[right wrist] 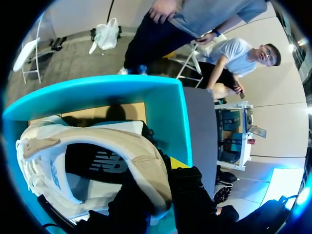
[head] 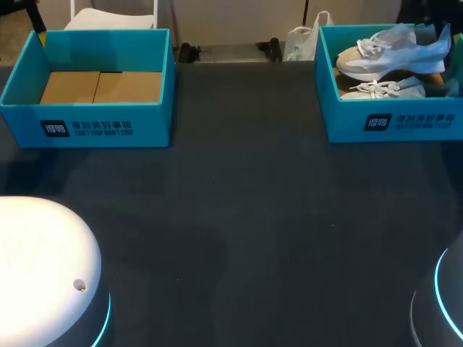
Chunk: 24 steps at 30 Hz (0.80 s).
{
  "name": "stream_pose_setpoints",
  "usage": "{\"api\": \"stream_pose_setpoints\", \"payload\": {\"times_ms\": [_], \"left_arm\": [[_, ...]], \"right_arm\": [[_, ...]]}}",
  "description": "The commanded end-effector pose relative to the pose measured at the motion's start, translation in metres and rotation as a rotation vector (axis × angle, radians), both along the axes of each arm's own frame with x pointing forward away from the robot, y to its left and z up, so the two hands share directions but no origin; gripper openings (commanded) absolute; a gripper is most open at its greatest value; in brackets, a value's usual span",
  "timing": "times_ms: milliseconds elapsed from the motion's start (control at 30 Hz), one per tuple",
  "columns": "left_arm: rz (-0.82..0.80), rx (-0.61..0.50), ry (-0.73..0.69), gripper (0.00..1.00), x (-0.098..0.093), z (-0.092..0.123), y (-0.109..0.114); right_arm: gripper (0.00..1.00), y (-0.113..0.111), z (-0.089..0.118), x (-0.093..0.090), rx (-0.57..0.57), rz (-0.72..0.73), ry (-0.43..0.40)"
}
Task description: Take the shoe out of the shoebox, open the shoe tongue, remove and reinsert the insole, then place the shoe into the shoebox
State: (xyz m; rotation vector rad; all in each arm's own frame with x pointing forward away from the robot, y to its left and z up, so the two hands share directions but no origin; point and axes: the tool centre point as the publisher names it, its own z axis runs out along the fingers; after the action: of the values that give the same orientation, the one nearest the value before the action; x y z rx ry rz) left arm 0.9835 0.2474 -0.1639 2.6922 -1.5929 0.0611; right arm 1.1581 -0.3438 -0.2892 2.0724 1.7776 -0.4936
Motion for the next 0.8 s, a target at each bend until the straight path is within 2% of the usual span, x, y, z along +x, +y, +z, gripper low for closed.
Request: {"api": "stream_pose_setpoints", "payload": {"times_ms": [33,400,800], "left_arm": [[0.001,0.003,-0.002,1.0,-0.002,0.0,0.0],[0.001,0.003,-0.002,1.0,-0.002,0.0,0.0],[0.001,0.003,-0.002,1.0,-0.002,0.0,0.0]], "right_arm": [[0.0,0.005,-0.001,0.008,-0.002,-0.004,0.012],[0.0,0.011,-0.015,0.004,0.005,-0.002,0.028],[0.0,0.007,-0.031,0.006,0.014,0.022,0.021]]}}
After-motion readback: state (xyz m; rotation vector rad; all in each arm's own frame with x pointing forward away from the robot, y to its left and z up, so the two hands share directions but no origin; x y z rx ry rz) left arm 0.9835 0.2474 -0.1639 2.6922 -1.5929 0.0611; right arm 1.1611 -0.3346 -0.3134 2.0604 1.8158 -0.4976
